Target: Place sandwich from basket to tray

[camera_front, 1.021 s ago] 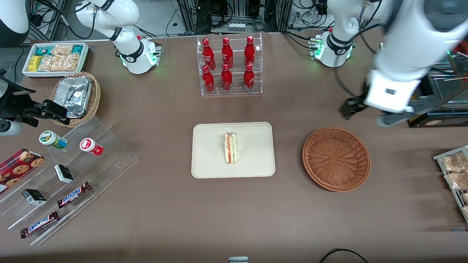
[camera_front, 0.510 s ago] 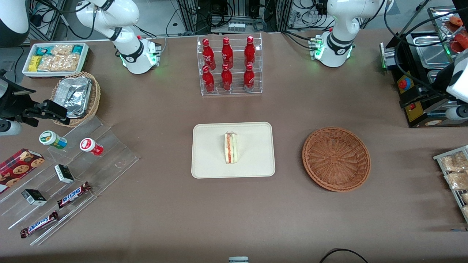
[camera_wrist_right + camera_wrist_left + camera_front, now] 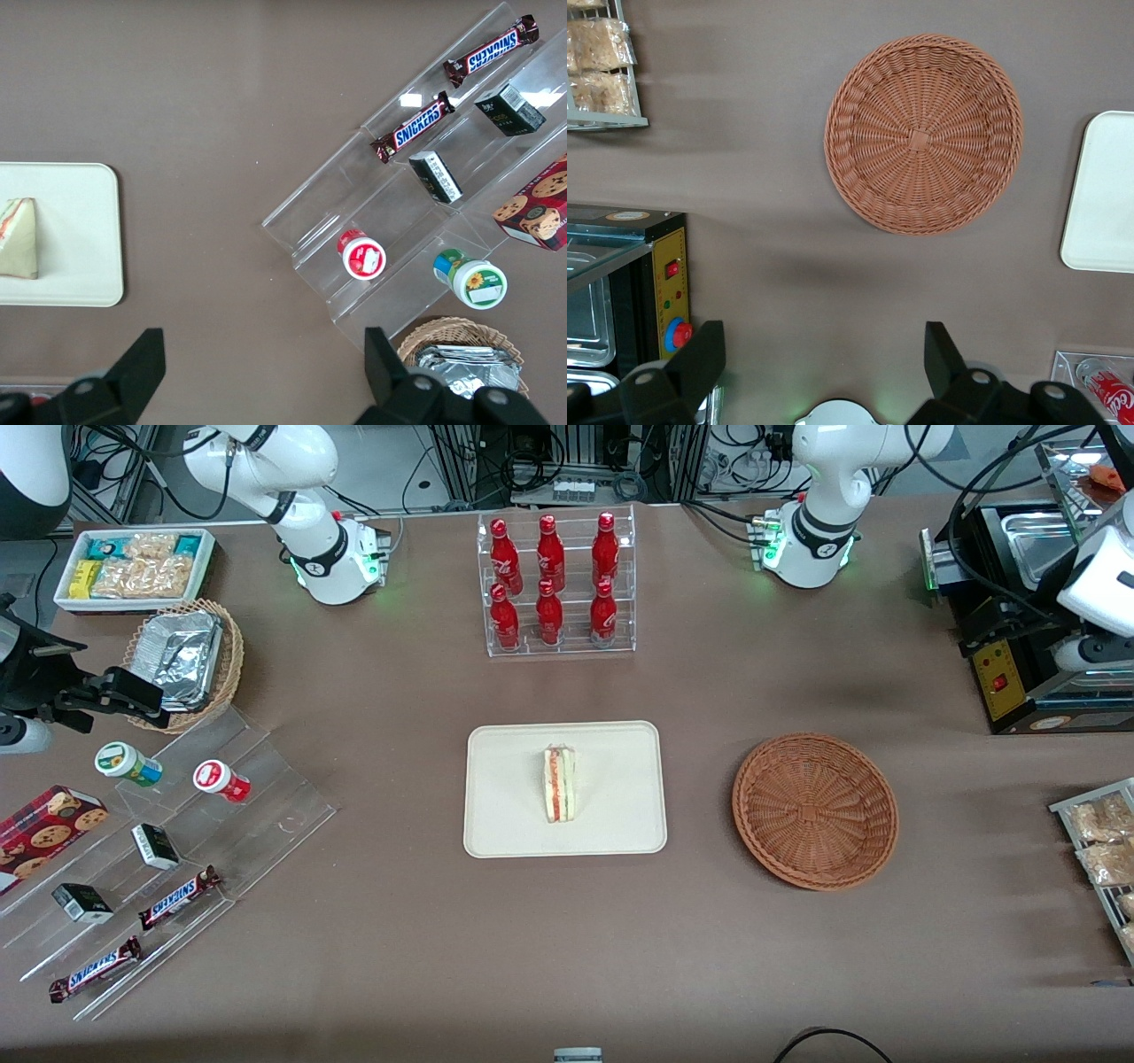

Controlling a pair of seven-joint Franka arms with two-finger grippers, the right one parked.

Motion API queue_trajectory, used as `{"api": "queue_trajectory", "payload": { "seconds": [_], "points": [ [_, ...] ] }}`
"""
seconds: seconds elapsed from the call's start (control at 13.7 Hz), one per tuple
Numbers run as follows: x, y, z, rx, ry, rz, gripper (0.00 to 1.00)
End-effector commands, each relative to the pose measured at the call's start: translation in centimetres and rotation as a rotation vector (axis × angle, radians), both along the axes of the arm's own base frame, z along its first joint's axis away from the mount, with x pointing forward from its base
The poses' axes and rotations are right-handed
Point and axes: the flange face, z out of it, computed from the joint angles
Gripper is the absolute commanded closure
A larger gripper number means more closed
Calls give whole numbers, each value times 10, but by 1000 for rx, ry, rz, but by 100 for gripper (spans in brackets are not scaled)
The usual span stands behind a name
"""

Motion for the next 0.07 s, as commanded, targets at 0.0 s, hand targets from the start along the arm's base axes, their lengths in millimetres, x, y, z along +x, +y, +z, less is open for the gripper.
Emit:
{"api": "queue_trajectory", "payload": {
  "seconds": [0.0],
  "points": [
    [10,-1,9,-18,-20,-16,1]
  ]
}}
